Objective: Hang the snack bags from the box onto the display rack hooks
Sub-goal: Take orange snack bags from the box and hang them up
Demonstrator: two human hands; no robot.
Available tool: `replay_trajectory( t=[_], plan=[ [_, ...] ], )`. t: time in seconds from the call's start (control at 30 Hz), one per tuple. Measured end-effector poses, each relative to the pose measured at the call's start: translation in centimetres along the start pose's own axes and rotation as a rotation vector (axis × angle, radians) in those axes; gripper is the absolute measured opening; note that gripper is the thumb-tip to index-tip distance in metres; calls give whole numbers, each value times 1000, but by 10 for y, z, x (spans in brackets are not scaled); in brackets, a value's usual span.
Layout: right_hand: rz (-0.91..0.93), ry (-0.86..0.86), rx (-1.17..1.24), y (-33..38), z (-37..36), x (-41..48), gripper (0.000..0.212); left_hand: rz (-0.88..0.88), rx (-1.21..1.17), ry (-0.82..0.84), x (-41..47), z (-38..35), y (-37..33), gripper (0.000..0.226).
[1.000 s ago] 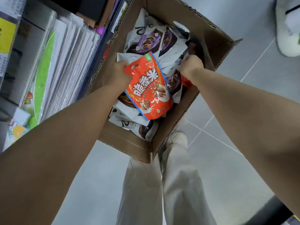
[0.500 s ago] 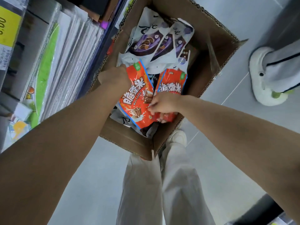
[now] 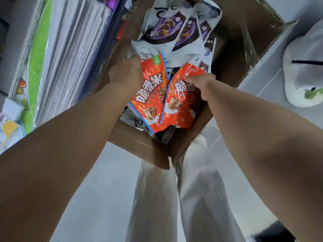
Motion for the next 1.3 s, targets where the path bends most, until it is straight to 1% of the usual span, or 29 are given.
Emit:
replay_trajectory(
  t=[0.03,0.07,0.1,0.13,0.17,0.2,0.23,0.27,0.3,0.33,0.37,0.43,0.53,0.57,0.67,0.7,0.77,0.87,0.93,1.0,1.03,1.1,1.17,1.23,1.3],
  plan=[
    [-14,-24,-79,1,1,-2,93,2,-40,-31,0,1,2,25],
    [-15,-33,-110,3,3,-5,92,8,-83,-48,-2,4,4,24],
    [-15,-8,-98,5,2,-7,82,19,-129,-59,-4,5,6,24],
    [22,38,-88,10,-2,-12,60,25,-166,-63,-9,7,8,25],
    [47,76,-129,12,-3,-17,37,28,-200,-74,-13,8,10,26],
    [46,111,-107,10,-4,-15,33,40,-233,-70,-19,9,11,26],
    [51,107,-103,10,-1,-21,47,49,-270,-70,-26,10,14,26],
    [44,56,-72,10,4,-29,69,58,-307,-65,-33,11,17,27],
    [34,-45,-50,9,13,-36,82,65,-341,-63,-40,12,19,28],
    [49,-126,-11,8,19,-41,83,74,-379,-52,-48,13,21,28],
    [63,-180,2,6,23,-44,78,81,-417,-41,-54,13,23,27],
    [93,-225,15,1,25,-52,72,96,-475,-17,-69,12,28,23],
    [176,-301,-108,3,27,-79,65,100,-538,9,-92,11,35,14],
    [195,-324,-135,3,29,-86,60,98,-558,15,-99,13,37,12],
    [284,-402,-219,6,38,-110,30,94,-592,12,-119,19,43,11],
    [310,-399,-266,8,39,-118,23,91,-604,14,-124,20,44,10],
    [349,-328,-327,11,33,-126,14,96,-637,18,-131,19,46,2],
    [437,-258,-318,18,19,-136,12,122,-687,-6,-139,18,51,7],
    [477,-164,-261,14,9,-144,19,157,-692,-24,-145,21,56,4],
    [493,-43,-212,6,1,-156,30,185,-675,-58,-154,29,63,12],
    [500,-16,-207,3,1,-162,34,185,-678,-73,-158,33,66,12],
    [538,-2,-184,2,5,-183,36,169,-695,-90,-174,46,73,7],
    [597,-45,-175,11,12,-215,36,161,-664,-108,-194,62,82,8],
    [672,-91,-171,25,19,-253,28,163,-608,-138,-217,83,93,13],
    [737,-97,-169,41,20,-293,18,162,-564,-177,-240,109,105,18]
  ],
)
Point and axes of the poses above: each hand's wrist, its own x-axis towards the middle knuckle, its own z-axis out of the back of the hand, y = z × x, the point moved 7 cm from there along x, towards the middle knuckle, and after that the axes turned 2 degrees about z, right-handed, at the moved point
